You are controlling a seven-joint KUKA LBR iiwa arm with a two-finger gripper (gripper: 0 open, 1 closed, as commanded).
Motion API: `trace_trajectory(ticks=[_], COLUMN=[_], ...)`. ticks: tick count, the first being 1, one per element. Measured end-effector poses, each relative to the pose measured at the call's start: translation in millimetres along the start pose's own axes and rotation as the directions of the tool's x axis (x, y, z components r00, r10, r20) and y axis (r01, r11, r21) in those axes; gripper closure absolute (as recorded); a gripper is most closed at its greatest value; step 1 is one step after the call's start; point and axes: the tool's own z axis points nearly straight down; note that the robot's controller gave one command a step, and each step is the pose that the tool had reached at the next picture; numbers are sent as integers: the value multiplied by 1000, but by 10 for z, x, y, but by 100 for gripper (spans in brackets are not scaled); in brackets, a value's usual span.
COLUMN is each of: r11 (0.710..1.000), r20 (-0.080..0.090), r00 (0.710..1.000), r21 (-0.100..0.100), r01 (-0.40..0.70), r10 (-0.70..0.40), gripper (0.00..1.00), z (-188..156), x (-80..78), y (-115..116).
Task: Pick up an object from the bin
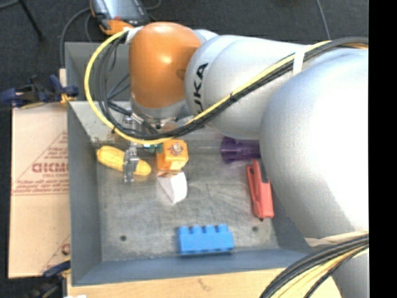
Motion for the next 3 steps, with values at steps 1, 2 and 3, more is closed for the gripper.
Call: trace_trajectory(ticks=[1,2,3], r11=[1000,992,975], r20=[8,8,5], r00=[1000,991,975], r21=[-2,-2,-1], r01=[-4,-130,-222], r10=[4,130,222], gripper=[0,0,0], z=[-55,192,323], x=[-19,-118,-70], y=[-9,-70,-90])
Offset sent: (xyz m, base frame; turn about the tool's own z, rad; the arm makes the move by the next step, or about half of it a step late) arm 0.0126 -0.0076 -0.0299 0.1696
